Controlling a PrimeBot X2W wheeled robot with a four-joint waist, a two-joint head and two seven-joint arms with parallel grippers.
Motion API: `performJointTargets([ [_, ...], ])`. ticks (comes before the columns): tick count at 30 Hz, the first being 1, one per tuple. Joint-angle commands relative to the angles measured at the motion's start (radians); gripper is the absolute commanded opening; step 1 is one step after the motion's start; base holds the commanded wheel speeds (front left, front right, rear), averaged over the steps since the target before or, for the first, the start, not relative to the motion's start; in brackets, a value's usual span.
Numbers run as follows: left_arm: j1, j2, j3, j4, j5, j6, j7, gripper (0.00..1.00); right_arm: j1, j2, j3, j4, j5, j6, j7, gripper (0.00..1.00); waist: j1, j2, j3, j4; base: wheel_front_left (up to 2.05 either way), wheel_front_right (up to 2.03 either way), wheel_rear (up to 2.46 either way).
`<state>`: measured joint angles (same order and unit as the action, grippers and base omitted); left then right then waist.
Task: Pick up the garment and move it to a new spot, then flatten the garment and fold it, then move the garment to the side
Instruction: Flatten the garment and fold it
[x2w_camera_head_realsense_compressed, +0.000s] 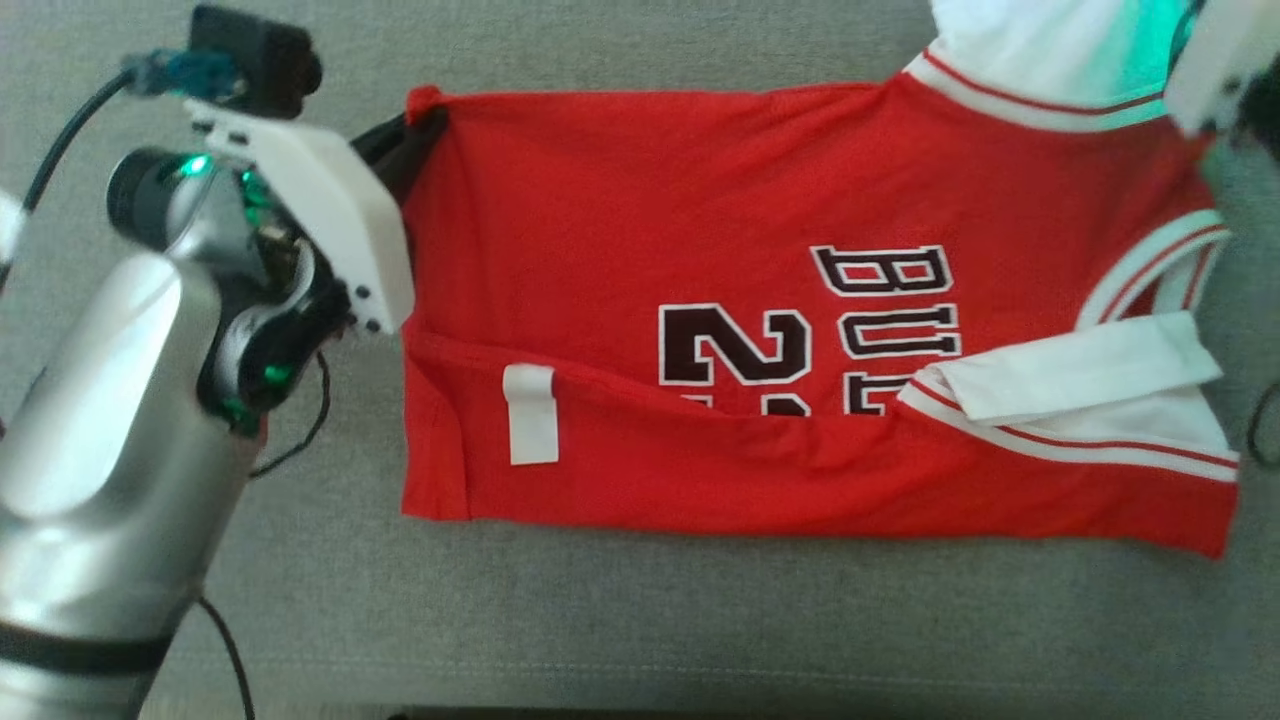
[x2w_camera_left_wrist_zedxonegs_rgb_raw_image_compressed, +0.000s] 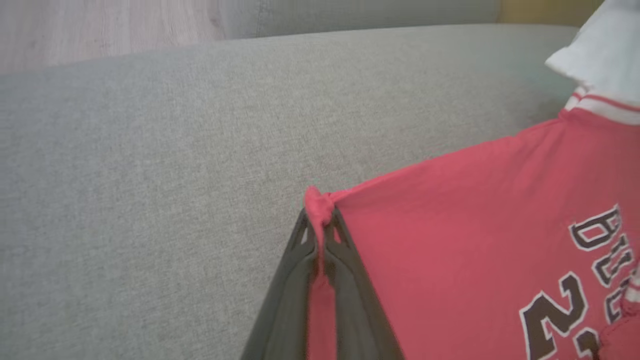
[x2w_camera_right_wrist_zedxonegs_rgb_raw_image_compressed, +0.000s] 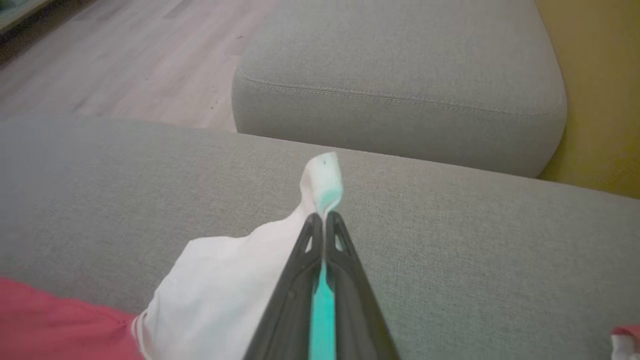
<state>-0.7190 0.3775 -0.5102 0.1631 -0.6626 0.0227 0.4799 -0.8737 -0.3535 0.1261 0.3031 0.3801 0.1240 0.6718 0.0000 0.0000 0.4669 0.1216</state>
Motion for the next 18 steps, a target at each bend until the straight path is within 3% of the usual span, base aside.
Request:
performJointTargets([
  [1, 0.037, 0.062, 0.058, -0.07, -0.014, 0.012, -0.016, 0.0, 0.079, -0.031, 0.017, -0.095, 0.037, 0.007, 0.005, 0.0, 0.0, 0.0, -0.02, -0.018, 0.0, 0.0, 0.0],
  [6, 0.195, 0.117, 0.092, -0.209, -0.038, 0.055, -0.03, 0.0, 0.281, -0.094, 0.004, -0.28, 0.111, 0.007, 0.054, 0.0, 0.0, 0.0, -0.062, -0.048, 0.0, 0.0, 0.0],
  [12, 0.386, 0.171, 0.13, -0.334, -0.066, 0.116, -0.036, 0.0, 0.505, -0.115, -0.021, -0.469, 0.152, 0.007, 0.125, 0.0, 0.0, 0.0, -0.1, -0.086, 0.0, 0.0, 0.0],
  [18, 0.489, 0.188, 0.132, -0.375, -0.08, 0.141, -0.039, 0.0, 0.605, -0.102, -0.008, -0.52, 0.144, 0.007, 0.169, 0.0, 0.0, 0.0, -0.112, -0.111, 0.0, 0.0, 0.0],
])
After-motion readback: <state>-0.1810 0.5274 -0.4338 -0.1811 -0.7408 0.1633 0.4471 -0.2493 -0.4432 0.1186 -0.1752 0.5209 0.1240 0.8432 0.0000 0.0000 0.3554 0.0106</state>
